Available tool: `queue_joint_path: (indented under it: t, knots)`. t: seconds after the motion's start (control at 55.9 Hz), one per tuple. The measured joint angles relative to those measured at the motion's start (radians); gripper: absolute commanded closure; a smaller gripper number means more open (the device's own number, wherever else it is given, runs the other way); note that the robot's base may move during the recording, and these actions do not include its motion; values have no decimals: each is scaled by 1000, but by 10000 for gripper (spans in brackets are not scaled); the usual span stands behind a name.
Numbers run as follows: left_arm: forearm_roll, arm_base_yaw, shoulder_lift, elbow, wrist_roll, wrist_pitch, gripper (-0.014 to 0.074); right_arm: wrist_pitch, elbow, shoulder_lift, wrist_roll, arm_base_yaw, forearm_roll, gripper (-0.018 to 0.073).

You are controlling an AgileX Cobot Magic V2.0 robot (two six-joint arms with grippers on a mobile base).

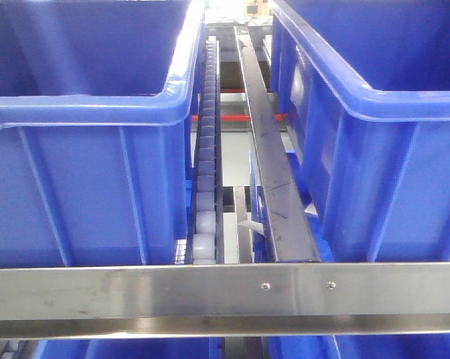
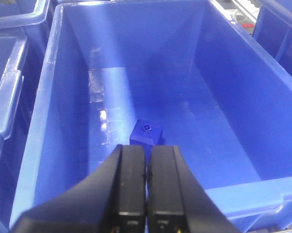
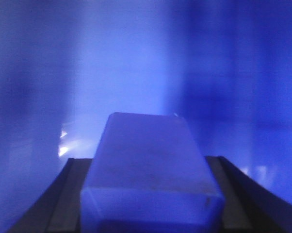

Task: Pick and sort blue part to right shelf
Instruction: 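Lower the right gripper into a blue bin and release its part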

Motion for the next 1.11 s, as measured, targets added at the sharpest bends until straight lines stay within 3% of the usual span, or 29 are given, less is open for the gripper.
queue_joint_path:
  t: [0.197, 0.465, 0.536, 0.679, 1.055, 1.108]
  knots:
    - [0, 0, 0, 0, 0, 0, 472, -9, -104, 256, -90, -41, 0, 350]
    - [0, 0, 0, 0, 0, 0, 472, -33, -159, 466, -109, -40, -2, 332]
    - [0, 0, 0, 0, 0, 0, 472, -33, -159, 472, -111, -40, -2, 235]
    - [0, 0, 0, 0, 0, 0, 472, -34, -163, 472, -111, -40, -2, -69]
    - [0, 0, 0, 0, 0, 9, 472, -22, -163, 355, -114, -40, -4, -31]
    - [0, 0, 0, 0, 0, 10, 472, -22, -154, 310, -114, -40, 1, 10]
